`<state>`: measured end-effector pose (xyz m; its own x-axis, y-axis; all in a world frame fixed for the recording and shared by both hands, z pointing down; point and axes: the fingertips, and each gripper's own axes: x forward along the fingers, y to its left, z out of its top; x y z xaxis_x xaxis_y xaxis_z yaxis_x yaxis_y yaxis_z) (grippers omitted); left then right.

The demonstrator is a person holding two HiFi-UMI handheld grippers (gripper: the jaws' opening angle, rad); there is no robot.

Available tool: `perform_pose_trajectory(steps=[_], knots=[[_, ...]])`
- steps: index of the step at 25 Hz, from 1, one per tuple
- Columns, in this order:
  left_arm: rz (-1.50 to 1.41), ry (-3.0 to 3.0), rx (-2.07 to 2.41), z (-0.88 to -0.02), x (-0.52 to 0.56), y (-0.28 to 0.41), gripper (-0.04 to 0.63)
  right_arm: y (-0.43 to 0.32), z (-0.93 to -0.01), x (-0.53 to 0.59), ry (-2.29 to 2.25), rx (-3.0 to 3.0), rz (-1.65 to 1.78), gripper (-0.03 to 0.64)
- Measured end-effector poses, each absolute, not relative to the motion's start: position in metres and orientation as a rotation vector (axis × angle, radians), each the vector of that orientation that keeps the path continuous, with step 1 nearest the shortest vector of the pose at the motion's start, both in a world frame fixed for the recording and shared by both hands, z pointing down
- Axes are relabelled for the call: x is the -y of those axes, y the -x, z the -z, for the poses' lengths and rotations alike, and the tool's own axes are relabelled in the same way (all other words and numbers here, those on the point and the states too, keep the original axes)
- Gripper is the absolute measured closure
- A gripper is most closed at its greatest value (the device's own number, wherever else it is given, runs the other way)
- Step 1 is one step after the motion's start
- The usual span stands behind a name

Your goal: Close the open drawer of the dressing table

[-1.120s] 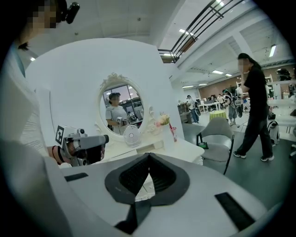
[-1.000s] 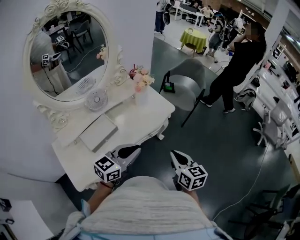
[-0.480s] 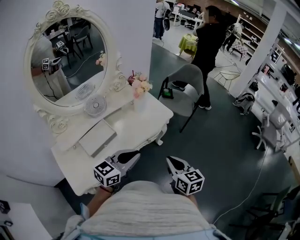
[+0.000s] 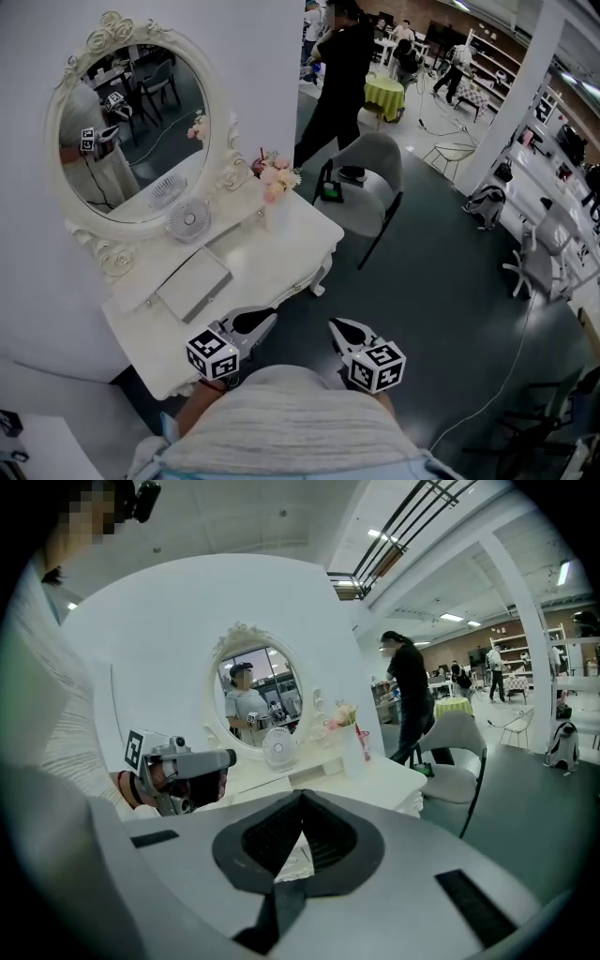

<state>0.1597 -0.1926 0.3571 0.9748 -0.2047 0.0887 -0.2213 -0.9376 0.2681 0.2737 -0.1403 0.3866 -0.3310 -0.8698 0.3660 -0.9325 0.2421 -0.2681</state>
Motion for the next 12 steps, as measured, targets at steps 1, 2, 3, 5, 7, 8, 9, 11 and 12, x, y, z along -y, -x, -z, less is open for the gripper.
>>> perform_pose_trajectory(steps=[1, 2, 3, 5, 7, 8, 9, 11, 12], knots=[[-0.087, -2.842, 0.312, -0.3574, 0.1924, -0.1593, 0.568, -0.2732, -0.3867, 0.1402, -1.727, 2.361, -0.67, 0.607], [-0.088, -2.841, 0.31, -0.3577, 0.1923, -0.1588, 0.568, -0.2725, -0.3871, 0.1401, -1.728, 2.361, -0.672, 0.607], [-0.089, -2.841, 0.308, -0.358, 0.1923, -0.1583, 0.568, -0.2715, -0.3878, 0.1401, -1.728, 2.36, -0.674, 0.607], [-0.09, -2.842, 0.305, -0.3589, 0.1925, -0.1572, 0.568, -0.269, -0.389, 0.1407, -1.726, 2.361, -0.675, 0.607], [-0.089, -2.84, 0.304, -0.3597, 0.1925, -0.1565, 0.568, -0.2671, -0.3889, 0.1412, -1.722, 2.362, -0.675, 0.607], [-0.088, -2.839, 0.303, -0.3598, 0.1924, -0.1565, 0.568, -0.2668, -0.3886, 0.1413, -1.72, 2.362, -0.674, 0.607], [-0.087, -2.838, 0.302, -0.3597, 0.1923, -0.1567, 0.568, -0.2668, -0.3882, 0.1416, -1.719, 2.362, -0.673, 0.607], [-0.085, -2.838, 0.3, -0.3591, 0.1925, -0.157, 0.568, -0.267, -0.3872, 0.1425, -1.716, 2.363, -0.671, 0.607], [-0.084, -2.837, 0.3, -0.3587, 0.1926, -0.1571, 0.568, -0.2671, -0.3867, 0.143, -1.715, 2.364, -0.67, 0.607]])
